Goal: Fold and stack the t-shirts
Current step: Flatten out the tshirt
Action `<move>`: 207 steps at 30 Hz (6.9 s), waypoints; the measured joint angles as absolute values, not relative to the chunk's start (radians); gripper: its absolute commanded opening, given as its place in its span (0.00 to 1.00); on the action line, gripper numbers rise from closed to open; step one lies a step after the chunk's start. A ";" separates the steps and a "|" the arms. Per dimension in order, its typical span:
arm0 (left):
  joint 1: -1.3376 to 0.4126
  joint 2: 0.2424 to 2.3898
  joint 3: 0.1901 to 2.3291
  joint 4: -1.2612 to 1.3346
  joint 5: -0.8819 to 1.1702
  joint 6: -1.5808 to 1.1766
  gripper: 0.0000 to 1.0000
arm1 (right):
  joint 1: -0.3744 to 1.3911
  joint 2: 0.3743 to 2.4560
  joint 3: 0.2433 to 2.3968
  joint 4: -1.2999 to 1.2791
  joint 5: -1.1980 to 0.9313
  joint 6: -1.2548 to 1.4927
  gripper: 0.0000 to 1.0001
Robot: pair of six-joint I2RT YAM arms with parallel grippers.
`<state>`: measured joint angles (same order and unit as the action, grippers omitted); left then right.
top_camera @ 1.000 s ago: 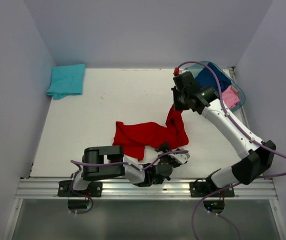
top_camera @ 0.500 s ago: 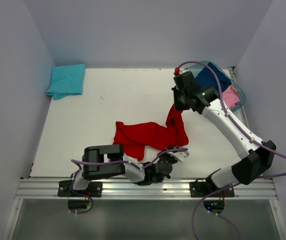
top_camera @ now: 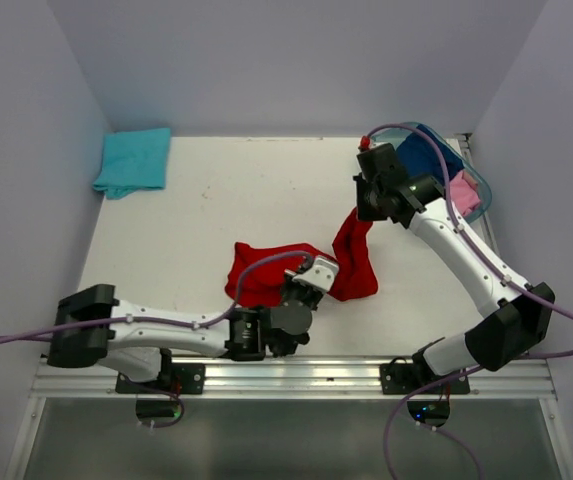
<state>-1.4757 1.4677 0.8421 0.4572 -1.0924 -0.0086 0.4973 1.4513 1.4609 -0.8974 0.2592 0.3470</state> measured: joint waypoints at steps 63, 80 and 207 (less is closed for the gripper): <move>-1.237 0.946 1.348 -0.814 -1.335 -0.583 0.00 | 0.499 1.811 1.346 -0.719 0.087 0.515 0.54; -1.237 0.940 1.348 -0.862 -1.320 -0.640 0.00 | 0.469 1.641 1.204 -0.385 -0.205 0.868 0.23; -1.236 0.896 1.731 -0.407 -1.128 0.080 0.00 | 0.436 0.943 1.637 -0.707 0.238 0.287 0.00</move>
<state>-1.2362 0.8959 1.7313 -0.4072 -1.1278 0.0803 0.4362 0.9428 1.6371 -0.7071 0.2379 0.2874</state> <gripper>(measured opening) 0.015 0.010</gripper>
